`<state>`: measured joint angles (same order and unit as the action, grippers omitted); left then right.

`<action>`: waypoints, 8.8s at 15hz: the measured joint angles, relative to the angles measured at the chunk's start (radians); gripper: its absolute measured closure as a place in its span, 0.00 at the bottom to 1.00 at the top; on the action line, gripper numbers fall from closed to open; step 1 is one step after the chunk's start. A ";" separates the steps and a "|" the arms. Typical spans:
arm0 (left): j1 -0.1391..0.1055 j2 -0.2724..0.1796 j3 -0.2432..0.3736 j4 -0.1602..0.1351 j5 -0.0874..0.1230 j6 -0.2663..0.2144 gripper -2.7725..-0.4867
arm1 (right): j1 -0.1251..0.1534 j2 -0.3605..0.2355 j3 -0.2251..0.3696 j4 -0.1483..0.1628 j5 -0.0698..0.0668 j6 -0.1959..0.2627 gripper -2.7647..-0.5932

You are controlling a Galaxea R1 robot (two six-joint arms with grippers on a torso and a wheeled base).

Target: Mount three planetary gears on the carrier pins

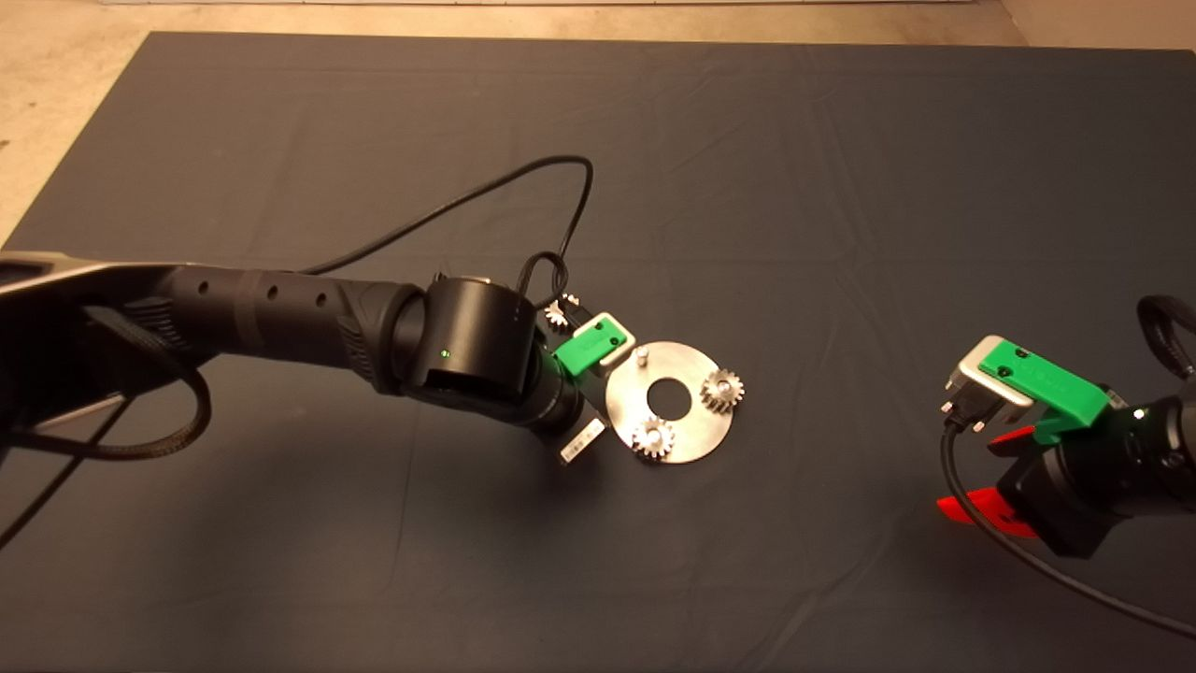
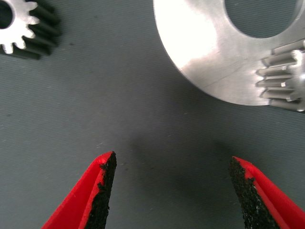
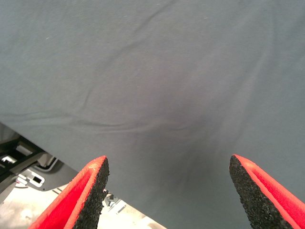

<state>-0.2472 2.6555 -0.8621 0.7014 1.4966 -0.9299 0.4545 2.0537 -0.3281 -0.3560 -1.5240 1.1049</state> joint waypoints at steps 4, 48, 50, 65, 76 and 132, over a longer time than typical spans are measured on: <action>0.000 -0.047 -0.015 -0.020 0.025 0.032 0.51 | 0.000 0.024 0.000 0.002 0.008 0.003 0.42; -0.039 -0.089 -0.332 -0.066 -0.379 0.097 0.32 | 0.000 0.063 0.000 0.043 -0.005 0.001 0.42; -0.039 -0.093 -0.337 -0.067 -0.426 0.097 0.32 | 0.001 0.066 0.000 0.047 -0.006 0.001 0.42; -0.038 -0.095 -0.379 -0.066 -0.578 0.092 0.32 | 0.057 0.112 0.000 0.111 -0.007 0.003 0.42; -0.031 -0.096 -0.380 -0.062 -0.593 0.092 0.32 | 0.083 0.116 0.000 0.128 -0.007 0.003 0.42; 0.048 -0.112 -0.331 0.085 -0.654 0.108 0.87 | 0.177 0.183 -0.011 0.176 -0.007 0.031 0.42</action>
<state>-0.1991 2.5434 -1.1930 0.7864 0.8428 -0.8215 0.6316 2.2364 -0.3396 -0.1804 -1.5306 1.1357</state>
